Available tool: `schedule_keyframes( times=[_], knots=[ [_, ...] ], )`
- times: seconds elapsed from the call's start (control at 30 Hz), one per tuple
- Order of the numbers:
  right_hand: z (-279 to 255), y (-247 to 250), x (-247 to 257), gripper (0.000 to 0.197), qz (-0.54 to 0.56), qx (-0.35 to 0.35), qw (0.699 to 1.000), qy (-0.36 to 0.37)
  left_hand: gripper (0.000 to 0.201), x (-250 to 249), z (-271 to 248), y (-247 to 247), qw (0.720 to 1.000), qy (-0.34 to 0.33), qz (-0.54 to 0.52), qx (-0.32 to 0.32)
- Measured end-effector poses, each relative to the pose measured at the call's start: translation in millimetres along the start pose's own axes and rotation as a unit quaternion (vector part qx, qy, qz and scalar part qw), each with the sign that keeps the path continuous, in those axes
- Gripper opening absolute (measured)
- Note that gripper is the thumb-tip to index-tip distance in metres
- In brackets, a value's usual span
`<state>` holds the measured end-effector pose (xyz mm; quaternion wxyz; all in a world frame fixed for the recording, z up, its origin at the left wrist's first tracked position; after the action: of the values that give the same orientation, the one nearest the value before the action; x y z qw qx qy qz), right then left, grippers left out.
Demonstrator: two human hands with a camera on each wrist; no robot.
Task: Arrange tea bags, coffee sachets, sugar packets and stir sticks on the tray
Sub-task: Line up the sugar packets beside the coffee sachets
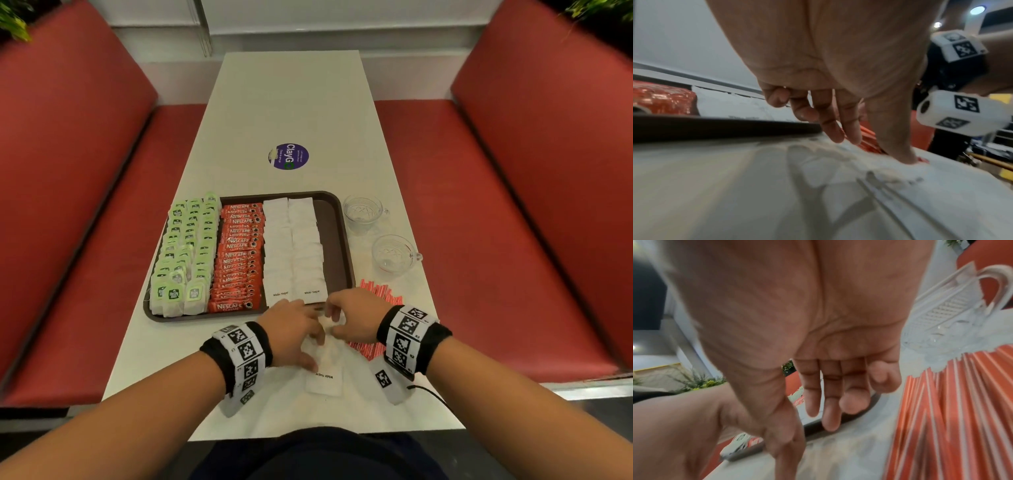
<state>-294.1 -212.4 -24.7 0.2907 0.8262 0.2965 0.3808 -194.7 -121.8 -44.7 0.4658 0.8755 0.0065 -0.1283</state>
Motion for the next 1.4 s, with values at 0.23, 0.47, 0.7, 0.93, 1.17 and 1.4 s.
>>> schedule_keyframes(
  times=[0.23, 0.47, 0.7, 0.93, 1.17, 1.4],
  knots=[
    [-5.7, -41.8, 15.7, 0.042, -0.068, 0.070, 0.995, -0.007, 0.055, -6.9, -6.1, -23.3, 0.999, 0.008, 0.038, 0.034],
    [0.5, -41.8, 24.0, 0.026, -0.088, 0.052, 0.995, -0.005, 0.036, -6.8, -12.6, -16.5, 0.999, 0.032, -0.011, 0.001],
    [-1.8, -28.9, 18.0, 0.015, -0.036, 0.007, 0.999, 0.013, 0.024, 20.0, -23.9, 2.6, 0.976, 0.046, -0.205, -0.064],
    [-0.2, -8.4, 12.2, 0.009, 0.093, -0.068, 0.993, 0.021, 0.025, 44.2, -38.3, 28.2, 0.954, 0.040, -0.254, -0.152],
    [15.6, 3.5, 29.3, 0.013, 0.097, -0.112, 0.986, 0.073, 0.027, 45.3, -42.3, 47.1, 0.924, 0.004, -0.299, -0.240],
    [23.2, 18.7, 27.8, 0.002, 0.143, -0.151, 0.976, 0.063, 0.012, 63.7, -37.8, 48.3, 0.923, 0.084, -0.271, -0.259]
  ],
)
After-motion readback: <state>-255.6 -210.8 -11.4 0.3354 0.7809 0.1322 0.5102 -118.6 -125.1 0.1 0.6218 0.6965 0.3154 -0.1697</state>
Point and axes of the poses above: each hand's wrist, its own z-axis towards the middle knuckle, its own y-axis out of the back of the hand, x = y × z, the point moved 5 cm from there along z, towards the middle knuckle, and after that the axes turned 8 degrees about x, right-handed, at the moved point
